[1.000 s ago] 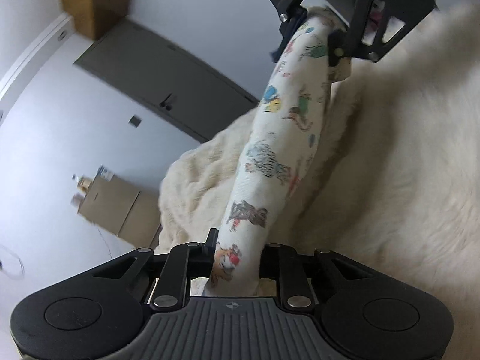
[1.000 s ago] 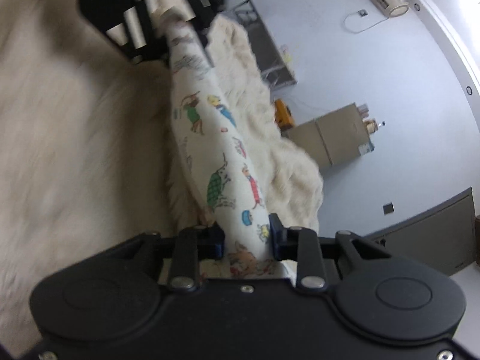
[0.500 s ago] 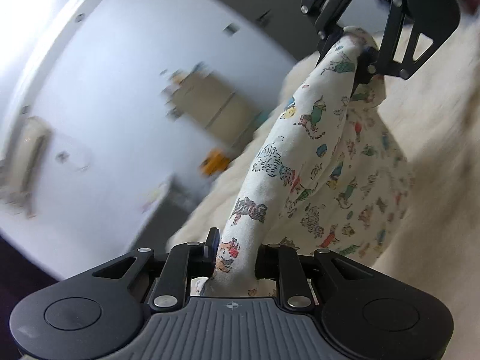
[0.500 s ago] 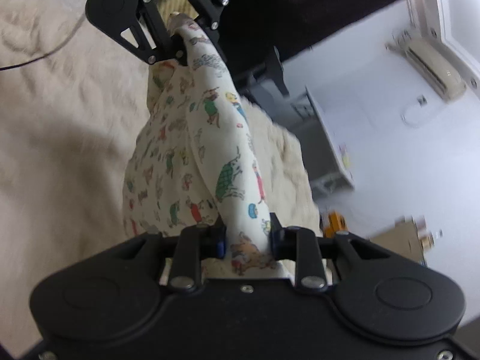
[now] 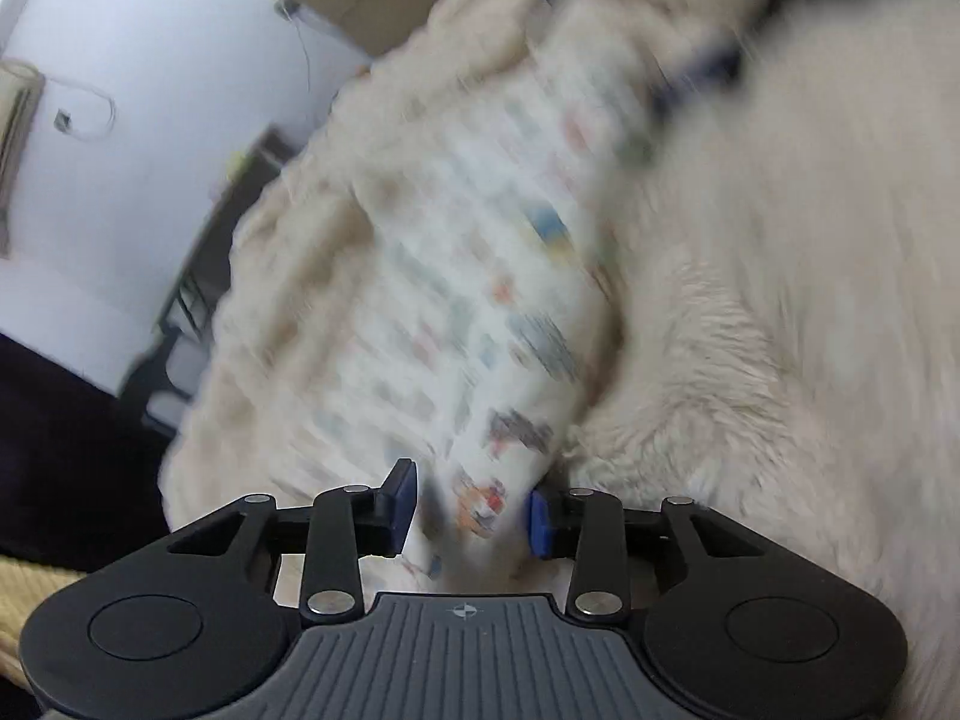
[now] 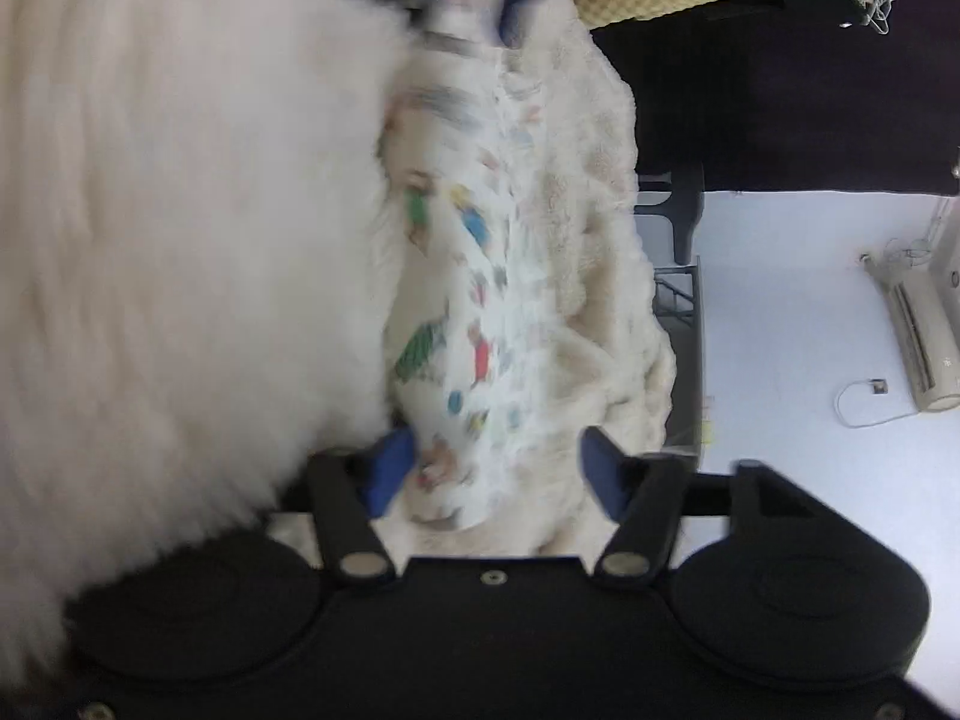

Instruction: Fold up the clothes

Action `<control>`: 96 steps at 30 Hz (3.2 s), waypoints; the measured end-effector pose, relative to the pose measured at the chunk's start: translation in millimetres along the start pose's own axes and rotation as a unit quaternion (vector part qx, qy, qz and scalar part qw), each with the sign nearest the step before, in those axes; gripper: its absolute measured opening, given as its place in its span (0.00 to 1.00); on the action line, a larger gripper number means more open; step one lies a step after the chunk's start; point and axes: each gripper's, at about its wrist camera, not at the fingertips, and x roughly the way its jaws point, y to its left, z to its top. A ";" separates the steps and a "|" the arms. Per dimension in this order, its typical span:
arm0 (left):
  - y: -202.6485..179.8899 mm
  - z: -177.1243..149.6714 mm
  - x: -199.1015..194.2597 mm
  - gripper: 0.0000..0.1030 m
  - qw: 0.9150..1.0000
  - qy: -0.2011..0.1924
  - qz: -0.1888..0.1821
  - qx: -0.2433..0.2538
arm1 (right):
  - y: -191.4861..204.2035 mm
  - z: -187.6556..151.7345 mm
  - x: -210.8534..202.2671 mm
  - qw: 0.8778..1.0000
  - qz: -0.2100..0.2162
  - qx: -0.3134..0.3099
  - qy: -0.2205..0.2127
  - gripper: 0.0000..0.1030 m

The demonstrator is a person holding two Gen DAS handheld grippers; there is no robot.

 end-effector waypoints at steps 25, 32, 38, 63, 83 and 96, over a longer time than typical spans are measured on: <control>54.2 17.0 -86.7 1.00 0.837 0.090 -0.062 -0.536 | -89.0 -23.8 -44.7 0.784 0.195 0.583 0.086 1.00; 43.4 20.6 -73.2 1.00 0.854 0.093 -0.042 -0.510 | -85.3 -24.1 -39.3 0.790 0.182 0.577 0.096 1.00; 44.4 20.2 -64.5 1.00 0.863 0.089 -0.031 -0.497 | -82.8 -19.7 -41.6 0.799 0.180 0.565 0.100 1.00; 39.5 28.1 -68.5 1.00 0.875 0.083 -0.026 -0.476 | -80.3 -17.6 -44.8 0.807 0.180 0.554 0.099 1.00; 36.8 31.8 -66.8 1.00 0.881 0.084 -0.029 -0.466 | -80.0 -17.8 -44.7 0.807 0.183 0.552 0.100 1.00; 35.3 32.7 -66.9 1.00 0.882 0.083 -0.028 -0.462 | -80.0 -17.5 -44.6 0.808 0.183 0.551 0.100 1.00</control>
